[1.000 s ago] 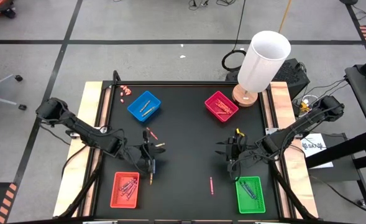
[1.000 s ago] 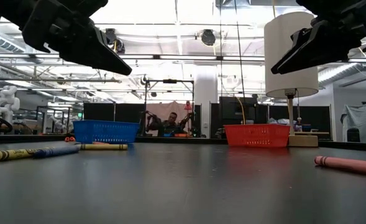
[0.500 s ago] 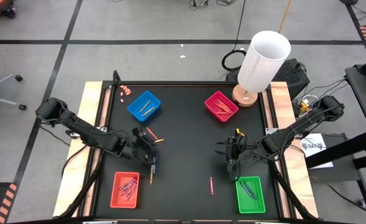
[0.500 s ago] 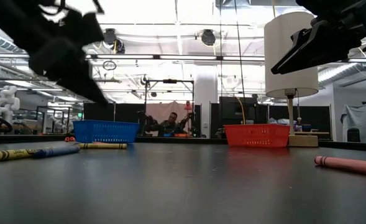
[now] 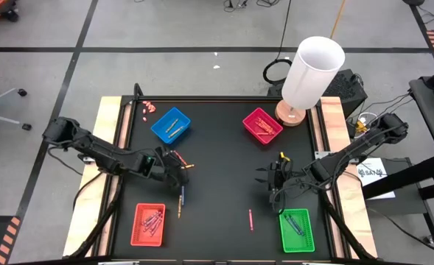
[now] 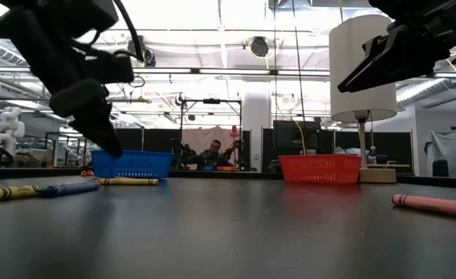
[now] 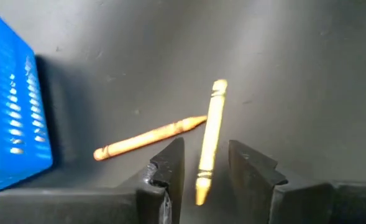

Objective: Sort crayons
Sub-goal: Put the yellow crayon into the blue bin

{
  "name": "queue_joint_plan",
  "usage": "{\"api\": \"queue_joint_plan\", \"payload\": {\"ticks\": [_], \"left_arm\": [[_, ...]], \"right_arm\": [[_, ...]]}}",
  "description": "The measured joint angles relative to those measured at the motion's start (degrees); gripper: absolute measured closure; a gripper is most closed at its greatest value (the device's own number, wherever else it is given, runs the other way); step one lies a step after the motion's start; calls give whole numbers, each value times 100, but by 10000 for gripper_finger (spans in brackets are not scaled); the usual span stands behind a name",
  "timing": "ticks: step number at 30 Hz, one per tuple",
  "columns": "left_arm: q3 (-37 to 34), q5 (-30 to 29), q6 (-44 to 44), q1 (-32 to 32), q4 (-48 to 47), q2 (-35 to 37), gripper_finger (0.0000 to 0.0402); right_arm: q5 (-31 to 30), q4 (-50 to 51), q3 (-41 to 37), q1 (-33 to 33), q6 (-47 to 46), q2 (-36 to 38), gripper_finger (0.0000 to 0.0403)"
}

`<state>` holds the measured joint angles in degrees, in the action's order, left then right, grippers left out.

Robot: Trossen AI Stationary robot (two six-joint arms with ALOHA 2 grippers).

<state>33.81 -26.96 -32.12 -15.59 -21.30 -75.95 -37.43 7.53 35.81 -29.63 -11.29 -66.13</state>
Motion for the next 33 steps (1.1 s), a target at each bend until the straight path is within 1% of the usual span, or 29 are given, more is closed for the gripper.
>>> {"api": "queue_joint_plan", "payload": {"ticks": [2, 5, 9, 13, 18, 23, 26, 31, 33], "left_arm": [[-72, 7, 75, 71, -26, -85, 281], [-132, 170, 97, 105, -27, -174, 281], [-132, 186, 185, 105, 46, -348, 281], [-132, 169, 480, 120, 243, -583, 281], [-130, 438, 575, 222, 539, -780, 281], [-104, 749, 811, 445, 582, -920, 285], [-104, 953, 870, 526, 597, -924, 309], [-111, 1021, 896, 535, 565, -932, 381], [-113, 1012, 882, 535, 575, -932, 392]], "right_arm": [[0, 0, 0, 0, 0, 0, 259], [0, 2, 0, 0, 0, 0, 259], [0, 7, 0, 0, 0, 0, 259], [0, 5, 0, 2, 0, 0, 259], [0, 4, 0, 0, 2, -2, 259], [0, 4, 0, 2, 0, -2, 259], [0, 4, -2, 2, 0, -2, 259], [0, 4, 0, 1, 10, -2, 259], [0, 4, 0, 2, 4, -2, 259]]}}
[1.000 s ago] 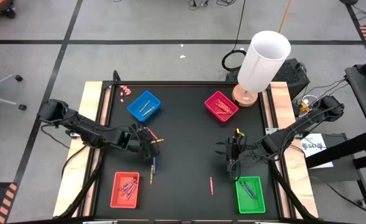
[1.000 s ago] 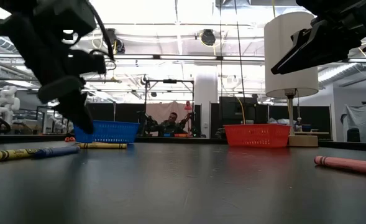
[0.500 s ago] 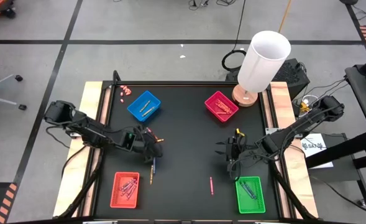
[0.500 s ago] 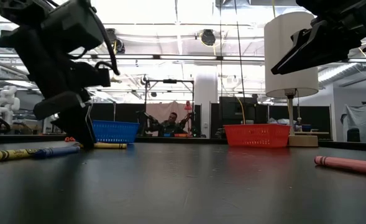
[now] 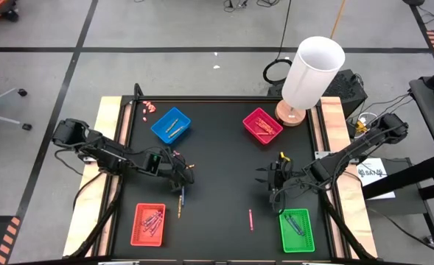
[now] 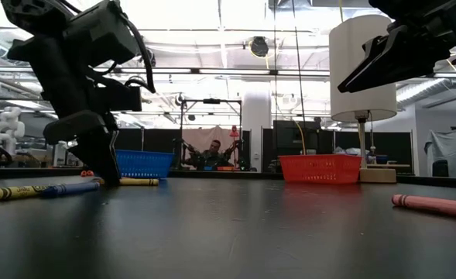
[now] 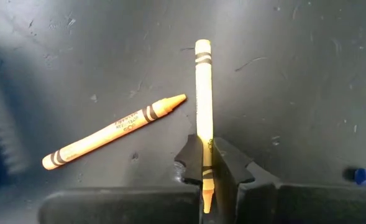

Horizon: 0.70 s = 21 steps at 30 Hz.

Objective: Sort crayons
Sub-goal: Put the yellow crayon into the blue bin

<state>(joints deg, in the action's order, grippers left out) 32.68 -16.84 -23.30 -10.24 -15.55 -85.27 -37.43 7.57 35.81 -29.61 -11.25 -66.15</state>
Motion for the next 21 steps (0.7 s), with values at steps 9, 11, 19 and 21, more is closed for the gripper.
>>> {"api": "queue_joint_plan", "payload": {"ticks": [9, 11, 19, 21], "left_arm": [[163, 2, 6, -99, -93, 150, 398], [239, -2, 140, -199, -23, 335, 399], [260, -225, 417, -662, -1, 1268, 400], [260, -485, 540, -833, 21, 1486, 400]], "right_arm": [[0, 0, 0, 0, 11, 0, 259], [0, 0, 0, 0, 13, 0, 259], [0, 0, 0, 0, 0, 0, 259], [0, 0, 0, 0, 0, 1, 259]]}}
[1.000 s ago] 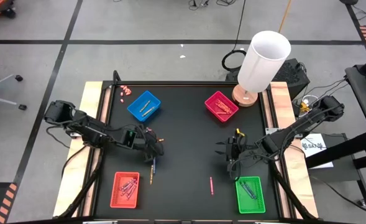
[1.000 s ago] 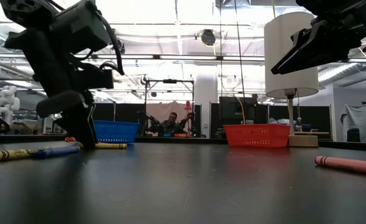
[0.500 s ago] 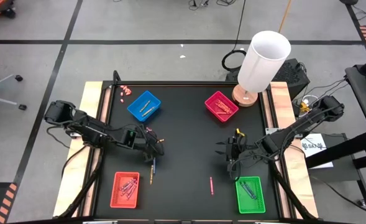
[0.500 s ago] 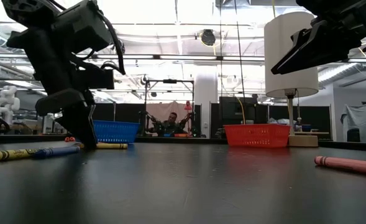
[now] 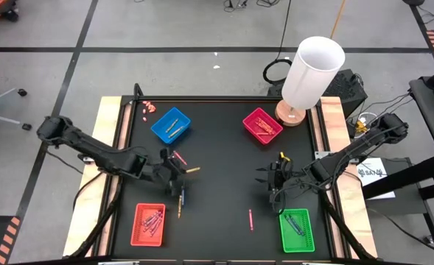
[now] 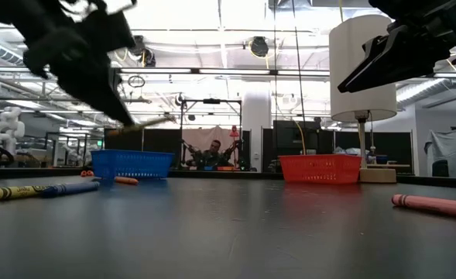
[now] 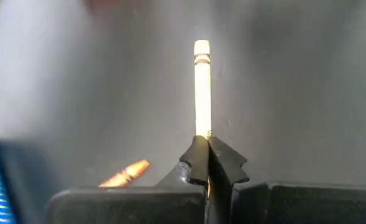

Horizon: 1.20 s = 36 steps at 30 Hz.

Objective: Sort crayons
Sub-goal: Put the yellow crayon into the blue bin

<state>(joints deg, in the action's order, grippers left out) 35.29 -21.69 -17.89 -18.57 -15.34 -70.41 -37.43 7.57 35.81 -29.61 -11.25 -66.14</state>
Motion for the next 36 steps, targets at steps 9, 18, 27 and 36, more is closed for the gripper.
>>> {"api": "queue_joint_plan", "payload": {"ticks": [9, 18, 27, 36], "left_arm": [[7, -628, 230, -452, -3, 787, 401], [7, -639, -19, -485, 5, 631, 401], [7, -647, -244, -546, -23, 542, 401], [-205, -1457, -731, -824, -19, 542, 401]], "right_arm": [[0, 0, 0, 0, -2, -1, 259], [19, -988, -2, 65, 62, -322, 259], [1693, -3294, 632, 1338, 1030, -2429, 259], [3683, -2738, 2812, 2263, 1663, -4566, 242]]}}
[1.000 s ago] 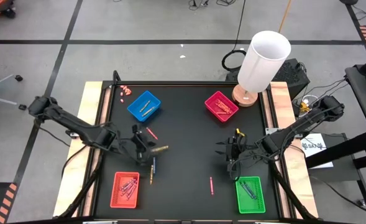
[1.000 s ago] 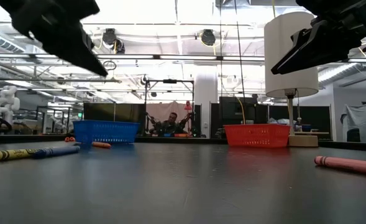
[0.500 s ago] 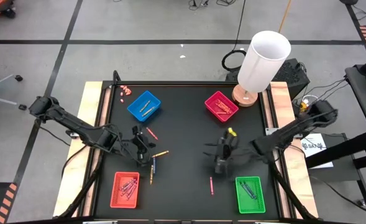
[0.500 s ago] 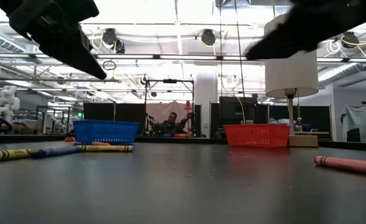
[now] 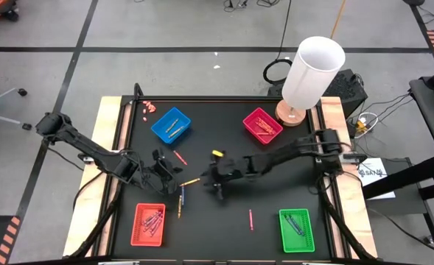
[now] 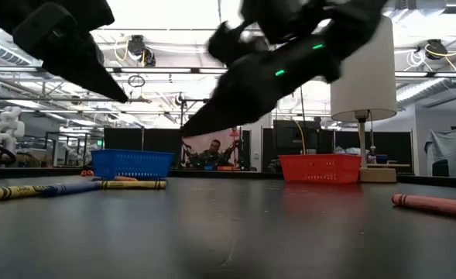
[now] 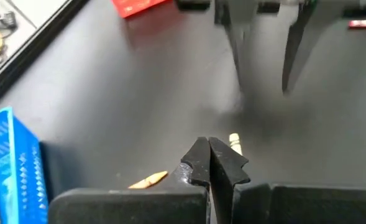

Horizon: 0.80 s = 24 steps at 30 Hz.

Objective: Sort crayons
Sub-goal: Put the yellow crayon into the blue bin

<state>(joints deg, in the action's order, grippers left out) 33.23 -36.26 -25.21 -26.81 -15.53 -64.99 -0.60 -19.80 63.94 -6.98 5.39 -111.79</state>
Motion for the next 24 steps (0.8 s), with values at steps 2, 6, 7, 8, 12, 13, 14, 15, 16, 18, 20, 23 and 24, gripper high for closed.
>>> {"api": "queue_joint_plan", "payload": {"ticks": [2, 6, 7, 8, 12, 13, 14, 15, 16, 18, 20, 23, 24], "left_arm": [[-73, -40, -147, -32, 0, 0, 401], [-129, -45, -329, -42, -13, 0, 401], [-129, -45, -333, -42, -4, 0, 401], [-129, -45, -327, -40, 12, 0, 401], [-131, -49, -303, -39, 23, 2, 401], [-131, -49, -304, -39, 26, 2, 401], [-131, -49, -304, -39, 24, 2, 401], [-131, -51, -300, -39, 26, 2, 401], [-131, -51, -302, -39, 34, 2, 401], [-131, -66, -302, -39, 63, 2, 401], [-131, -76, -299, -39, 79, 2, 401], [-131, -89, -298, -39, 123, 2, 401], [-131, -91, -298, -39, 133, 2, 401]], "right_arm": [[230, 394, 448, 113, 149, -352, 233], [558, 686, 1129, 305, 286, -971, 216], [645, 671, 1236, 347, 286, -1087, 214], [703, 663, 1310, 379, 284, -1192, 212], [1006, 666, 1466, 475, 278, -1504, 215], [1015, 677, 1481, 482, 283, -1526, 219], [1002, 660, 1486, 483, 282, -1561, 224], [1005, 660, 1487, 483, 278, -1586, 231], [1003, 704, 1496, 483, 280, -1600, 239], [990, 776, 1496, 483, 280, -1621, 262], [988, 827, 1496, 483, 282, -1623, 291], [984, 841, 1496, 483, 282, -1628, 340], [984, 845, 1496, 483, 282, -1626, 357]]}}
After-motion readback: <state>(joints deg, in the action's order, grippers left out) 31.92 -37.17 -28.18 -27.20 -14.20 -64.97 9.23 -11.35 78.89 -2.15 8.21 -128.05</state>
